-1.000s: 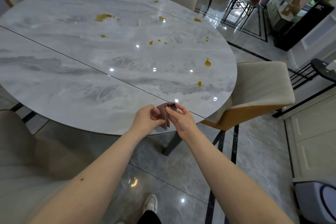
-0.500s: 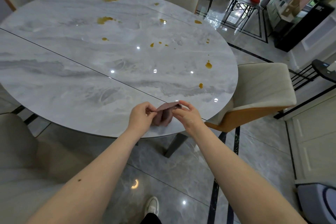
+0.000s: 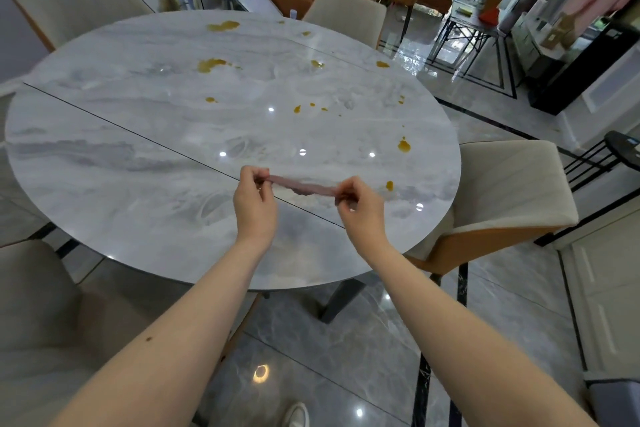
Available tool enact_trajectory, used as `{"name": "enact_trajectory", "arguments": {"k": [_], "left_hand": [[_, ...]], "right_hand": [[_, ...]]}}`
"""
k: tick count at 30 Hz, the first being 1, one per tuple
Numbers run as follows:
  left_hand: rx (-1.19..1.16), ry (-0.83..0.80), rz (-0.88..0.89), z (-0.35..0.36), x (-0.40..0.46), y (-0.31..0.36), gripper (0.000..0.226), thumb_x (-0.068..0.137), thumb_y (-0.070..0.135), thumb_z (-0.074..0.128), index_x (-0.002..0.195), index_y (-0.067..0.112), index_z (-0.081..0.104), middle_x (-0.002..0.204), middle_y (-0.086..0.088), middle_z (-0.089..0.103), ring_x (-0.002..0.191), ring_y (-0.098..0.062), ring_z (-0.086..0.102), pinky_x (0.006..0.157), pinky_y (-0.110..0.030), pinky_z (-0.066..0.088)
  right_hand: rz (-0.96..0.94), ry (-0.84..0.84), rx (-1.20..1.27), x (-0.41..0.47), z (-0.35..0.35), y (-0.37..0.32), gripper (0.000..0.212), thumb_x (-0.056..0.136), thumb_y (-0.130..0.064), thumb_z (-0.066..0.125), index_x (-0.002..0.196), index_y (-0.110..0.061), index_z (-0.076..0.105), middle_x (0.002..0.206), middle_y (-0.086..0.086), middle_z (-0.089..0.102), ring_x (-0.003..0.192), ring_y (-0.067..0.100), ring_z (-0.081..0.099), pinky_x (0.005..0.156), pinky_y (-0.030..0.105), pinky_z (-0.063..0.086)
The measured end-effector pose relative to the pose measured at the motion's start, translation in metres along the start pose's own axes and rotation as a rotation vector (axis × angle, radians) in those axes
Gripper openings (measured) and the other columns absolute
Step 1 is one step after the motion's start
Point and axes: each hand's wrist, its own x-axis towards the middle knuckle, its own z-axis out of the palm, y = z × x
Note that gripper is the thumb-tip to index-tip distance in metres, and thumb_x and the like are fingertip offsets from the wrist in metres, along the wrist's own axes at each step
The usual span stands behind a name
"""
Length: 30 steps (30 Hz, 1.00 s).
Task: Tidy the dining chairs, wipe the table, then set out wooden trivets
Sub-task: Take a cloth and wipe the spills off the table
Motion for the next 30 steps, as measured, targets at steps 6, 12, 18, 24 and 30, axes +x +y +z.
{"name": "enact_trajectory", "arguments": {"k": [6, 12, 18, 24, 30], "left_hand": [[0.267, -0.084, -0.345, -0.022, -0.036, -0.064, 0.010, 0.097, 0.000, 0.036, 0.097, 0.009, 0.041, 0.099, -0.013, 0.053, 0.087, -0.023, 0.050, 0.074, -0.030, 0.037], [0.239, -0.194, -0.106, -0.009, -0.035, -0.059, 0.018, 0.092, -0.008, 0.037, 0.100, 0.007, 0.042, 0.093, -0.010, 0.048, 0.084, -0.021, 0.046, 0.071, -0.019, 0.031], [0.391, -0.699, 0.376, 0.043, -0.042, -0.043, 0.009, 0.099, 0.030, 0.043, 0.096, 0.029, 0.051, 0.099, -0.003, 0.052, 0.083, -0.004, 0.049, 0.087, -0.017, 0.038], [0.425, -0.733, 0.319, 0.018, -0.051, -0.081, 0.072, 0.073, -0.019, 0.042, 0.139, 0.010, 0.040, 0.157, -0.005, 0.016, 0.142, -0.019, 0.023, 0.118, -0.035, 0.008], [0.726, -0.350, 0.165, -0.026, -0.031, -0.129, 0.052, 0.082, -0.018, 0.041, 0.131, -0.002, 0.048, 0.143, -0.022, 0.041, 0.137, -0.037, 0.033, 0.117, -0.046, 0.012]], "right_hand": [[0.050, -0.581, -0.336, -0.065, 0.034, 0.051, 0.040, 0.074, 0.010, 0.052, 0.106, -0.011, 0.065, 0.110, 0.007, 0.065, 0.103, 0.026, 0.059, 0.089, 0.031, 0.046], [0.113, -0.586, -0.338, -0.078, 0.026, 0.062, 0.035, 0.079, 0.008, 0.055, 0.110, -0.003, 0.066, 0.126, 0.012, 0.055, 0.118, 0.023, 0.051, 0.091, 0.009, 0.031], [0.466, -0.168, -0.204, -0.059, -0.003, 0.073, 0.027, 0.089, 0.003, 0.048, 0.102, -0.014, 0.064, 0.111, 0.001, 0.059, 0.086, 0.010, 0.057, 0.079, 0.018, 0.044], [0.449, 0.006, -0.296, -0.057, -0.004, 0.067, 0.030, 0.092, 0.004, 0.043, 0.114, -0.011, 0.057, 0.117, 0.003, 0.053, 0.102, 0.013, 0.053, 0.089, 0.022, 0.044], [0.168, -0.336, -0.528, -0.049, 0.070, 0.072, 0.042, 0.102, -0.023, 0.036, 0.142, -0.012, 0.043, 0.156, 0.011, 0.024, 0.146, 0.025, 0.013, 0.118, 0.032, 0.006]]}}
